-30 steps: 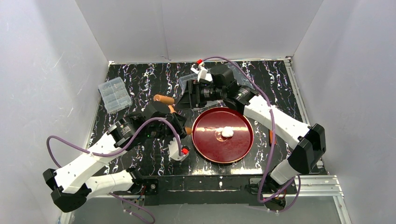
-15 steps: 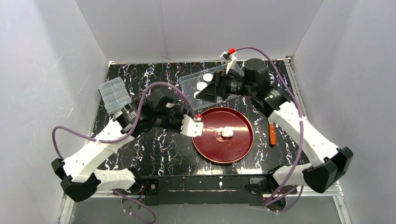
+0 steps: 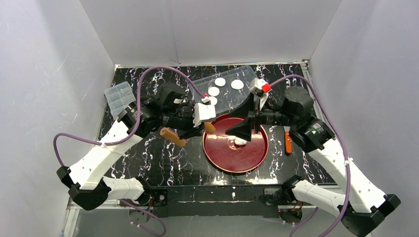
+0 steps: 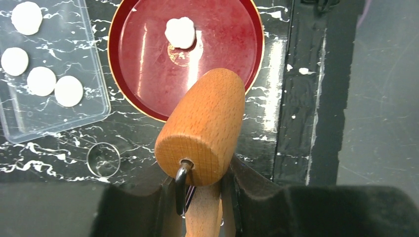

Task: Roll out the dumpling wrappers from the dough

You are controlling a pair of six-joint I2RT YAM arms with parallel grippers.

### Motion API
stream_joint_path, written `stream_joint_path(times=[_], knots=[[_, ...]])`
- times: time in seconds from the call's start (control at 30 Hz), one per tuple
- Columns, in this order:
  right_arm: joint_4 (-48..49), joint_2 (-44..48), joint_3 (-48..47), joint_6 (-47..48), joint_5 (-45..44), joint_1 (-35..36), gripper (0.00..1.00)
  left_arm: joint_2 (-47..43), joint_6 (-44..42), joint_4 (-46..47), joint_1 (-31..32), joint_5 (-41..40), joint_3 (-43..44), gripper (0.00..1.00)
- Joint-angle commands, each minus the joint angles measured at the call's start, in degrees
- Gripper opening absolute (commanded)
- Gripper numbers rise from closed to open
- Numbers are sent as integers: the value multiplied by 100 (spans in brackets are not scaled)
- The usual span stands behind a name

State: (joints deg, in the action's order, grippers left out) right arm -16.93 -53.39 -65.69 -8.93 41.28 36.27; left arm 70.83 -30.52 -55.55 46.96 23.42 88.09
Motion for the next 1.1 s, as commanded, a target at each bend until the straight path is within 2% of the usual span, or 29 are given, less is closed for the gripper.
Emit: stream_joint_path(times=[0.0, 0.2, 0.3, 0.4, 0.5, 0.6, 0.73, 0.83, 0.9, 1.07], knots=[[477, -286, -1, 529, 422, 508, 83, -75, 387, 37, -14, 435, 142, 0], [612, -620, -145, 585, 87, 897, 82, -27, 376, 6, -15, 453, 223, 0], [741, -891, -238, 525, 78, 1045, 78, 0, 363, 41, -18, 445, 240, 0], [641, -1154, -449, 557, 108, 1172, 65, 19, 372, 74, -19, 449, 280, 0], [677, -1271, -511, 567, 21, 1237, 61, 11, 358, 52, -15, 456, 320, 0], [682, -1380, -577, 584, 23, 1251, 44, 19, 314, 32, -16, 477, 322, 0], [777, -1442, -600, 545, 151, 1256, 36, 5, 310, 47, -14, 555, 267, 0], [906, -1467, -593, 505, 199, 1258, 21, 1, 304, 20, -20, 609, 229, 0], [953, -1520, -625, 493, 250, 1267, 1, -4, 316, 18, -20, 699, 225, 0], [1065, -1343, -506, 619, 96, 1287, 1, -48, 539, 46, -13, 1051, 280, 0]])
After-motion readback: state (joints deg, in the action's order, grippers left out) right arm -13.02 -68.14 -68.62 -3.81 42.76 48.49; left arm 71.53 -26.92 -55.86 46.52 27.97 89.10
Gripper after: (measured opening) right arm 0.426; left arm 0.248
